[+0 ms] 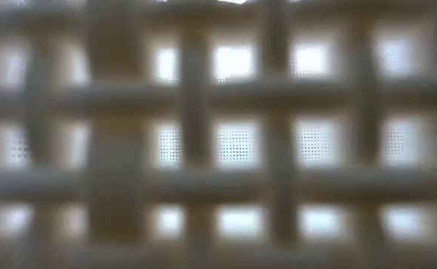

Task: Sort clothes
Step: Adjust the clothes, then adjust the white bin

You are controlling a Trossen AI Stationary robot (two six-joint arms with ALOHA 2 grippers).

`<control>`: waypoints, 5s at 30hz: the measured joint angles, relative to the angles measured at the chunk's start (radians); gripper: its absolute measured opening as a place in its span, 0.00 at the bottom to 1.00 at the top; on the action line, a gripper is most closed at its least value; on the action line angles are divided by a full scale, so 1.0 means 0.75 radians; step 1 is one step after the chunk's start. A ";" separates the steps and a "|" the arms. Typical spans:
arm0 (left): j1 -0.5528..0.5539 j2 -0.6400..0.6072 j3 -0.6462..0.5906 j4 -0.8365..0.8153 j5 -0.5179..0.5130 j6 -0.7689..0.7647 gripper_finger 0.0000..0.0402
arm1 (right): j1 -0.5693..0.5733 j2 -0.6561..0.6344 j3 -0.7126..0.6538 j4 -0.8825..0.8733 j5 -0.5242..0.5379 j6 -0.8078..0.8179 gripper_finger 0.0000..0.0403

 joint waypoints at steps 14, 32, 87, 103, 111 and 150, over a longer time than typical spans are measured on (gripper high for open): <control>0.001 0.389 0.000 0.429 -0.014 -0.001 0.38 | 0.000 0.000 0.001 0.001 0.000 0.000 0.03; 0.001 0.717 0.114 0.910 -0.009 -0.001 0.38 | 0.000 0.000 0.001 0.004 0.000 0.000 0.03; 0.327 0.653 0.369 0.808 0.546 -0.328 0.38 | -0.014 0.042 0.000 0.377 -0.401 -0.441 0.03; 0.322 -0.025 0.118 0.795 0.724 -0.180 0.38 | 0.069 0.405 0.035 0.424 -0.813 -0.046 0.03; 0.300 -0.258 0.107 0.775 0.919 0.037 0.38 | 0.105 0.641 0.081 0.423 -0.726 0.055 0.03; -0.049 -0.449 0.126 0.617 1.349 0.164 0.38 | 0.207 1.357 1.160 0.028 -0.519 -0.407 0.03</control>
